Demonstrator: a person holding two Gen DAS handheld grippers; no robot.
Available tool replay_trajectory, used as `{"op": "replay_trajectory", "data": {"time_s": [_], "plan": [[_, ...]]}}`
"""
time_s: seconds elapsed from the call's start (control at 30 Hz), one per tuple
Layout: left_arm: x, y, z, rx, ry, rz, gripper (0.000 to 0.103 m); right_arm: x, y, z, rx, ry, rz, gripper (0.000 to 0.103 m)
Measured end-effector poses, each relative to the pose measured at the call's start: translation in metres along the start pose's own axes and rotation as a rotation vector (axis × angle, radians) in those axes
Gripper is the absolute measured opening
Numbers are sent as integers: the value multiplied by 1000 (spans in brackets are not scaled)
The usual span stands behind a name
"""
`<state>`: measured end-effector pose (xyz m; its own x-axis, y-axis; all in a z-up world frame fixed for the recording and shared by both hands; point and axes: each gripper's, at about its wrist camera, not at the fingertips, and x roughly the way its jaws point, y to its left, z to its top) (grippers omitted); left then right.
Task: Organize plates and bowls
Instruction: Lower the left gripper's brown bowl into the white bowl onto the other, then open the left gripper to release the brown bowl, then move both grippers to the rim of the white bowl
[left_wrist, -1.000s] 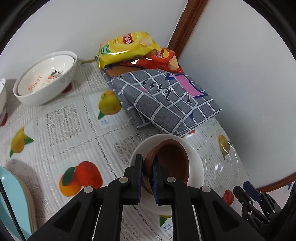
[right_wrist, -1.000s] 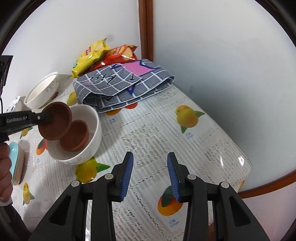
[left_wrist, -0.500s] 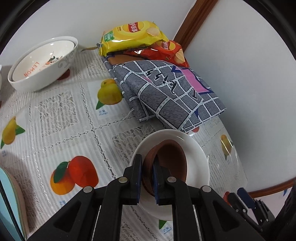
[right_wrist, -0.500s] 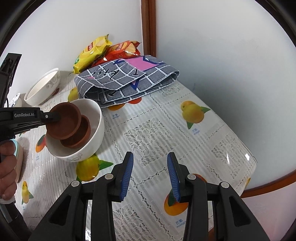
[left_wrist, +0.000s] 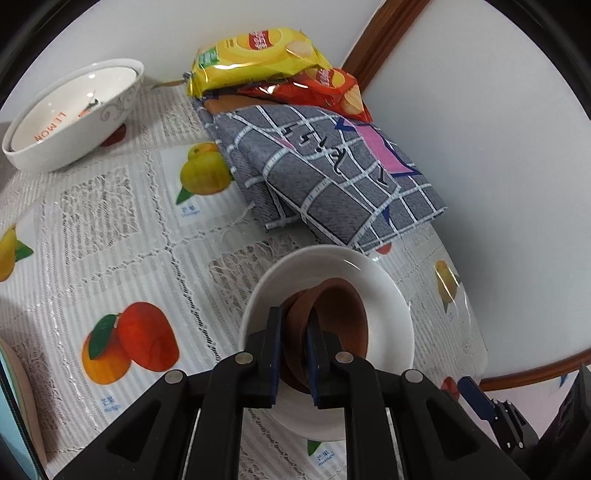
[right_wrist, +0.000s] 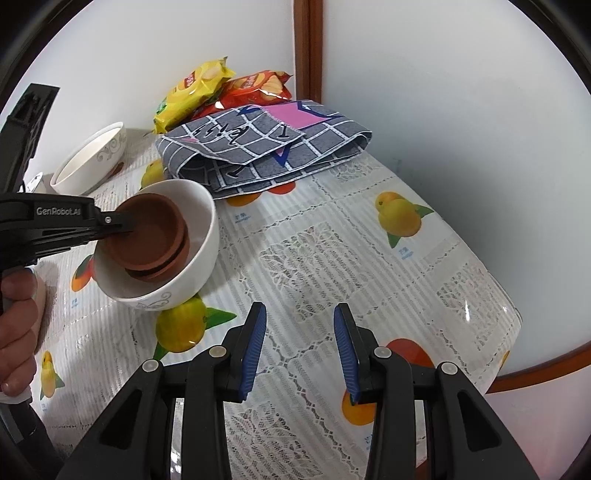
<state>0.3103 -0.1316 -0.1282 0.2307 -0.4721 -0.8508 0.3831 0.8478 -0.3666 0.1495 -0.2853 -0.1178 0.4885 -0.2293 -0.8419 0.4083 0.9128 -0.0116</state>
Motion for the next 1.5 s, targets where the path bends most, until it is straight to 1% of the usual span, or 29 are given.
{"op": "replay_trajectory", "data": {"time_s": [0.33, 0.4, 0.47, 0.53, 0.63, 0.7, 0.77, 0.8, 0.9, 1.0, 1.1, 1.23, 1.43, 1.5], "plan": [[1, 3, -1, -13, 12, -17, 13, 1, -3, 1, 6, 4, -9, 40], [0, 1, -2, 7, 23, -23, 13, 1, -2, 1, 6, 5, -9, 40], [-1, -1, -3, 29, 25, -11, 13, 1, 0, 1, 1, 8, -4, 40], [-5, -5, -3, 56, 14, 7, 13, 2, 2, 2, -1, 13, -1, 41], [-19, -13, -3, 110, -31, 34, 16, 3, 4, 4, 2, 20, 9, 41], [-30, -17, -3, 142, -76, 64, 21, 1, 4, 7, 13, 15, 28, 41], [-36, -18, -2, 161, -100, 89, 25, -1, 5, 11, 18, 7, 46, 41], [-38, -17, -1, 163, -102, 98, 25, -2, 6, 13, 19, 2, 49, 41], [-36, -11, 2, 141, -86, 108, 25, -4, 10, 21, 13, -14, 57, 41], [-33, -7, 3, 132, -71, 141, 25, -2, 14, 30, 9, -8, 86, 41], [-31, -1, 4, 116, -57, 146, 25, 2, 19, 37, 12, -6, 115, 41], [-25, 3, 4, 107, -30, 162, 25, 7, 29, 44, -7, -18, 114, 41], [-17, 5, 3, 104, -3, 179, 25, 21, 37, 51, -7, 8, 145, 41], [-15, 6, 3, 104, 3, 186, 25, 28, 39, 51, -9, 20, 135, 41]]}}
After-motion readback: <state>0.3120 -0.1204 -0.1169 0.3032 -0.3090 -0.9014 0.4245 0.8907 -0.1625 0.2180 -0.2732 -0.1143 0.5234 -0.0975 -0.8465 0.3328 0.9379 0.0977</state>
